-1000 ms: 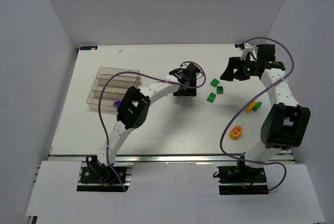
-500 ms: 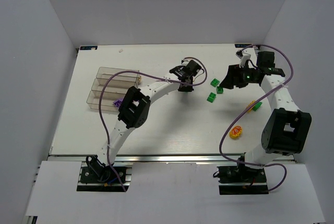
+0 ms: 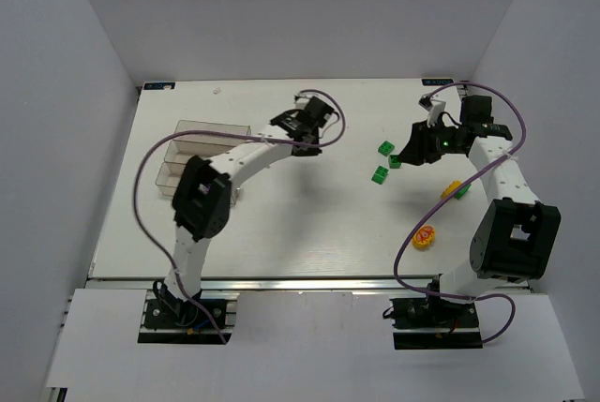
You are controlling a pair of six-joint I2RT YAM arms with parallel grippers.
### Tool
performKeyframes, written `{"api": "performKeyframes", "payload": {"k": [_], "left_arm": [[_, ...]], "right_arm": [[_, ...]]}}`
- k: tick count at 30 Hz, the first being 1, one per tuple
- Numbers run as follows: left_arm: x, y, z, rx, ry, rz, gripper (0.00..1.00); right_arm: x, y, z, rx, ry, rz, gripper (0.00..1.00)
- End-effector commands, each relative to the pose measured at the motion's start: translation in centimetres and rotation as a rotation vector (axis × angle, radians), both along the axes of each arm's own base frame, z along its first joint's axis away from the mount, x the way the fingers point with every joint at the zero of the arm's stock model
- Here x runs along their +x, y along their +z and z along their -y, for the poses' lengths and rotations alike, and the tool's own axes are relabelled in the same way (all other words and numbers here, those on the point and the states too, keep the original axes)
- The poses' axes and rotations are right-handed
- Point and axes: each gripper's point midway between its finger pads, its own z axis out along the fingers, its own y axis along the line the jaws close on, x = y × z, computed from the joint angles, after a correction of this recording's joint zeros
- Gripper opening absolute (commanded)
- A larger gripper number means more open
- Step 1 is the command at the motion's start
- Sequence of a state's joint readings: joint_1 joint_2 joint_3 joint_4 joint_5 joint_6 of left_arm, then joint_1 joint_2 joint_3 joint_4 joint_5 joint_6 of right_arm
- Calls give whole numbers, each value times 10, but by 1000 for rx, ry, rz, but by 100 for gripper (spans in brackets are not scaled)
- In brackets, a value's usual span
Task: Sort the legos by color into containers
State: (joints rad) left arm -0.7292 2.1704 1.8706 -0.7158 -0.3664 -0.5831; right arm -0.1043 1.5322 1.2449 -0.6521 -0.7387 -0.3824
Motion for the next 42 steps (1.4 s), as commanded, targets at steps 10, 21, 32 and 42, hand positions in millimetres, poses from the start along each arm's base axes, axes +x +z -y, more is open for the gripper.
{"api": "performKeyframes", "payload": {"k": [10,21,32,42], "left_arm": [[-51,85,-216,80,443,68,0],[-43,36,-263,130,489,-49,11],[-12,28,-269,108,474,-72,63],[-30,75,-251,-97,406,49,56]], "right_arm": [[-6,-9,-13,-14,57,-38,46],[4,-23,-5,-126,62,-59,56],[6,-35,8,-209,43,-62,58],[44,-65,56,-425,-201,-107,67]]}}
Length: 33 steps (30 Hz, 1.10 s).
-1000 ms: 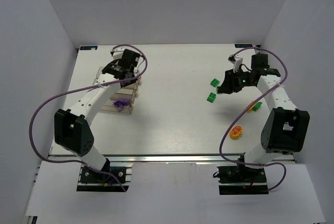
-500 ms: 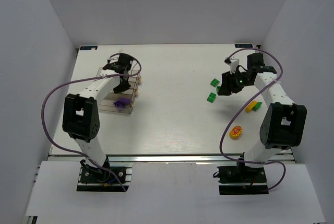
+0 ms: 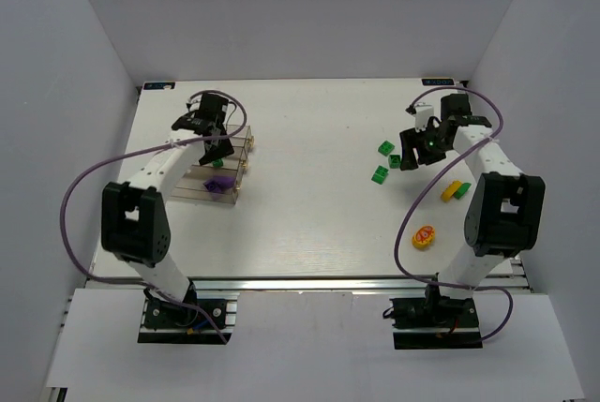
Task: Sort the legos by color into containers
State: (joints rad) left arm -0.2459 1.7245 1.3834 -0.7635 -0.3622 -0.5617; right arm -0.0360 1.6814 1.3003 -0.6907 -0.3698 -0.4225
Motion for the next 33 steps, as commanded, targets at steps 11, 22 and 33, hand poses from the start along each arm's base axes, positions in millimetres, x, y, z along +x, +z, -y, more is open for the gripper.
{"api": "performKeyframes", "payload": {"k": [11,22,33], "left_arm": [[-78,101,53,-397,-241,384,79],[-125,94,53,-537,-181,423,81],[-135,97,57,-590,-180,446,81]], "right_arm": [[76,-31,-12,-46,-140,-33,76],[89,-75,-9,-194,-300,-61,66],[83,-59,-24,-160,-189,-34,6]]}}
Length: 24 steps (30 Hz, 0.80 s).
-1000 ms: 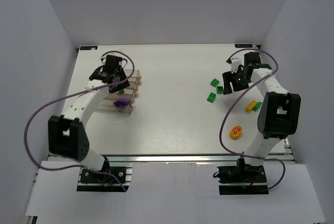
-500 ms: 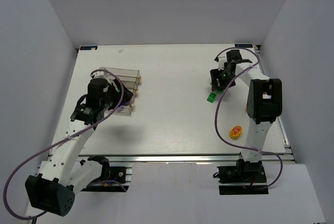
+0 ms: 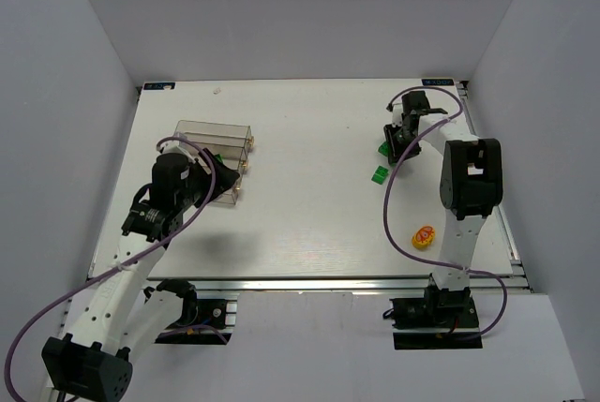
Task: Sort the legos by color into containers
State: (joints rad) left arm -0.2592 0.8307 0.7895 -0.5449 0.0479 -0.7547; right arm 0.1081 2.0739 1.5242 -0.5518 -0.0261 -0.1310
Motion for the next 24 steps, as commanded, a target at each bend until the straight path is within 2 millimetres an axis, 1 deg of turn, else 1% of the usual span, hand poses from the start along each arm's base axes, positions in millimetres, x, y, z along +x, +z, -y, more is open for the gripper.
{"api": "performKeyframes", "payload": {"k": [1,2,3,4,5,6,7,8,9,10,11,12,13,14,15,16,17,18,19,20,21,22,23,24], "left_arm": [[-3,10,5,-33,-18,37,81],[-4,11,5,-34,-18,38,81],[-5,12,5,-36,-19,44,81],[-6,15,4,-40,-19,57,81],[-7,16,4,-41,-20,65,82],[-7,19,5,-46,-24,76,81],[-9,22,5,-54,-26,94,82],[-10,23,5,-55,-26,100,82],[-10,23,5,-58,-28,107,82],[-11,25,5,-62,-29,119,82],[-12,28,5,-66,-29,131,82],[-12,29,5,-67,-31,135,82],[-13,31,4,-66,-30,137,82],[-14,34,3,-67,-27,145,82],[-15,36,3,-67,-24,150,82],[-17,35,1,-65,-17,142,82],[-19,41,-1,-66,-9,158,82],[-21,43,-2,-66,-2,162,82],[-23,43,-4,-65,6,160,82],[-25,46,-6,-71,17,164,82],[-28,49,-8,-73,21,176,82],[-31,48,-8,-74,22,166,82],[-33,47,-9,-74,25,163,82],[-37,48,-10,-75,26,159,82]], "right_arm": [[7,30,-16,45,105,78,0],[9,47,-31,95,164,114,0],[9,57,-41,128,215,137,0],[8,69,-54,145,316,174,0],[4,95,-79,217,417,229,0],[-3,108,-99,253,511,259,0],[-12,128,-121,306,670,319,0],[-23,144,-153,336,789,357,0],[-31,152,-169,364,865,378,0],[-35,160,-182,377,949,419,0],[-56,173,-221,451,1072,442,0],[-60,179,-237,484,1124,468,0],[-63,174,-252,515,1166,462,0],[-74,178,-278,559,1213,465,0],[-78,191,-306,575,1243,498,0],[-80,198,-333,587,1266,536,0],[-72,199,-359,601,1228,528,0],[-66,202,-373,606,1200,541,0],[-57,182,-395,616,1172,522,0],[-48,183,-407,629,1096,510,0],[-44,184,-419,642,1070,520,0],[-40,183,-436,657,1056,537,0],[-30,190,-446,666,1023,600,0],[-32,184,-454,679,1010,600,0]]}}
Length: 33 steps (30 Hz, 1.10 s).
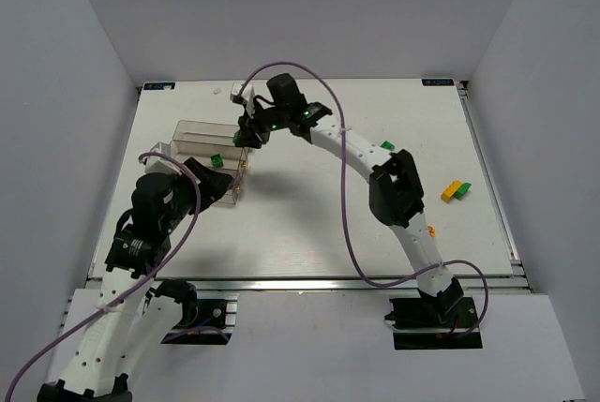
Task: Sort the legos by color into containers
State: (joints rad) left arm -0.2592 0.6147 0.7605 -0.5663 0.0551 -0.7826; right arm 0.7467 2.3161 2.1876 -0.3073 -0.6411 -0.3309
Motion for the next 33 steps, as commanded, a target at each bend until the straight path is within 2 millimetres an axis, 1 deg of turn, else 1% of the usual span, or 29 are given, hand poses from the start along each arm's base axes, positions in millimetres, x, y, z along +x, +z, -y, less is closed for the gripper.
{"api": "performKeyframes", "payload": {"k": [1,2,3,4,5,6,7,8,9,10,11,13,14,15,16,17,18,19,21,22,23,24,27,29,30,31,32,33], "left_arm": [[-11,10,-5,-10,21,6,82],[-13,9,-6,-11,24,1,82],[-14,10,-7,-10,28,5,82],[-18,10,-8,-14,30,2,82],[-19,10,-8,-14,30,0,82],[-21,8,-9,-13,31,-7,82],[-22,7,-9,-14,32,-14,82],[-23,6,-9,-14,30,-17,82],[-23,5,-8,-14,26,-24,82],[-23,4,-8,-12,23,-30,82],[-23,5,-7,-14,20,-27,83],[-21,7,-5,-17,13,-25,82],[-20,7,-5,-16,11,-25,83],[-20,9,-4,-17,7,-20,83],[-19,11,-3,-17,2,-17,83],[-18,11,-3,-16,1,-15,83],[-17,13,-2,-17,-2,-10,83],[-17,14,-1,-19,-7,-6,83],[-16,15,1,-23,-17,-5,83],[-15,15,2,-23,-19,-5,83],[-15,17,3,-27,-24,0,83],[-13,18,4,-30,-27,2,83],[-11,23,6,-37,-37,16,83],[-9,24,9,-46,-49,18,81],[-7,27,13,-57,-69,31,80],[-3,25,18,-62,-86,21,74],[0,25,23,-72,-107,19,70],[1,29,32,-91,-157,31,65]], "right_arm": [[25,3,-25,96,-149,-16,0],[30,10,-31,139,-155,29,0],[27,12,-38,163,-150,58,0],[19,4,-50,162,-144,65,0],[14,6,-59,178,-136,82,0],[14,7,-64,189,-141,91,0],[18,-2,-67,185,-166,92,0],[13,-2,-74,196,-163,97,0],[14,1,-79,216,-167,106,2],[17,-9,-80,208,-184,92,5],[13,-7,-85,215,-177,93,7],[12,-16,-87,200,-173,79,19],[9,-24,-87,185,-170,72,23],[7,-28,-87,179,-168,75,27],[6,-28,-87,177,-168,77,28],[6,-30,-85,173,-173,76,31],[4,-37,-84,161,-170,71,37],[6,-37,-82,157,-177,73,39],[6,-39,-81,150,-182,78,50],[8,-39,-80,147,-189,79,52],[11,-38,-78,148,-195,82,54],[11,-35,-77,152,-197,85,59],[12,-33,-72,146,-197,85,61],[12,-24,-65,152,-199,81,61],[10,-7,-61,168,-201,87,60],[8,-1,-56,169,-206,71,59],[16,9,-44,169,-227,62,56],[14,35,-30,174,-242,55,47]]}}
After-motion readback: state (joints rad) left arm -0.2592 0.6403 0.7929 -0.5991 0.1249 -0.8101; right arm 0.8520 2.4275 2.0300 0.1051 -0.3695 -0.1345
